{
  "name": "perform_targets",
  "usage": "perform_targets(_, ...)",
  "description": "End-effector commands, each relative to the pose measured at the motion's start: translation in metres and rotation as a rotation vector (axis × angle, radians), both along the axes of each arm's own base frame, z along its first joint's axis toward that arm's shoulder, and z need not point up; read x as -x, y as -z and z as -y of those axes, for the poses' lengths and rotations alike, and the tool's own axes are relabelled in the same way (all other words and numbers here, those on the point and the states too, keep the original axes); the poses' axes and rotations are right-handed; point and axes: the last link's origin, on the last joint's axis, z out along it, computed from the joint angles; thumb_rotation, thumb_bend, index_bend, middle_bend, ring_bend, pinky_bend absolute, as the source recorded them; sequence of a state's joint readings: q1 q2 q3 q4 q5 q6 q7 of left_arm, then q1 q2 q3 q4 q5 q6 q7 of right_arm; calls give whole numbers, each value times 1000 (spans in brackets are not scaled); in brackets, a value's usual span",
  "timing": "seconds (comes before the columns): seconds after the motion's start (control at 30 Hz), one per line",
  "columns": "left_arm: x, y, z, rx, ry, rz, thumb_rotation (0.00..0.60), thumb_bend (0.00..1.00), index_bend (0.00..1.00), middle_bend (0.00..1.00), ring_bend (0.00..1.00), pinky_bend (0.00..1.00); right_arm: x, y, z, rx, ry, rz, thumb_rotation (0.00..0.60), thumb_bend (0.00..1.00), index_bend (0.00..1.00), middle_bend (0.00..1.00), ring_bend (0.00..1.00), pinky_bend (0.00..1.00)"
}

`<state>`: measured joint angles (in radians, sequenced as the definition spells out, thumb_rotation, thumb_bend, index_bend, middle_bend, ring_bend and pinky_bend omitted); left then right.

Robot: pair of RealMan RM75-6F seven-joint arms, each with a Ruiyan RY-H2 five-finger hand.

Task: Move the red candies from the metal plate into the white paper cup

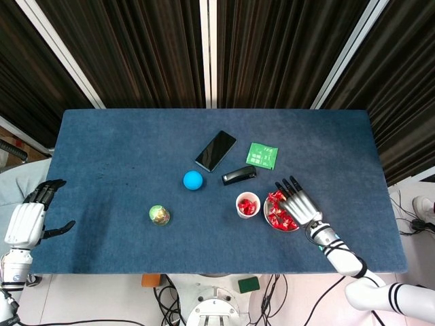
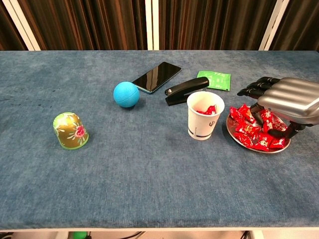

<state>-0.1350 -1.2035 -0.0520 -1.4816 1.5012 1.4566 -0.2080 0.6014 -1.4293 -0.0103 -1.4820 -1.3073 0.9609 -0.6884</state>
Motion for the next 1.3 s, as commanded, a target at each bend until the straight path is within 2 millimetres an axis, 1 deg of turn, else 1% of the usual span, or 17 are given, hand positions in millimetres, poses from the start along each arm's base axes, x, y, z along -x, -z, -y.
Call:
perform_targets(0.03,0,0,0,0,1,0,600,123,162,136,96,241,-1,-3,0,7,-5,13,600,379,592,16,0,0)
perform_targets(0.23,0,-1,0,-3,0,0,600,122,162,136,96,241,-11,-17,2,52,-31,72,600,378,592,17,0,0)
perform_targets(0.33,-1,-1,1,-6,1,0,600,123,163,135,96,241,-22,-27,3,76,-61,115,600,379,592,18,0,0)
perform_targets(0.47,-1,-1,1,-9,2,1,600,123,162,136,96,241,-35,-34,1,88,-103,162,600,379,592,19,0,0)
perform_targets(0.63,-1,-1,1,-10,3,1,600,123,162,136,96,241,-55,-37,-1,94,-159,213,600,378,591,19,0,0)
perform_targets(0.83,0,-2,2,-13,1,1,600,122,162,135,96,241,-80,-33,1,83,-211,263,600,379,591,21,0,0)
perform_targets(0.93,0,-3,2,-15,0,2,600,123,163,136,96,241,-91,-24,2,60,-227,278,600,378,591,22,0,0)
perform_targets(1.03,1,-3,2,-14,-1,3,600,122,162,136,96,241,-97,-14,2,32,-234,267,600,378,591,22,0,0)
perform_targets(1.13,2,-3,2,-16,-5,5,600,123,162,135,96,241,-97,-6,3,15,-229,254,600,375,590,21,0,0)
perform_targets(1.2,3,-4,2,-17,-7,6,600,122,162,136,96,241,-98,-3,3,11,-226,253,600,369,564,19,0,0)
perform_targets(1.3,4,-4,2,-19,-6,6,600,122,163,136,96,241,-99,-1,4,9,-225,260,600,362,455,16,0,0)
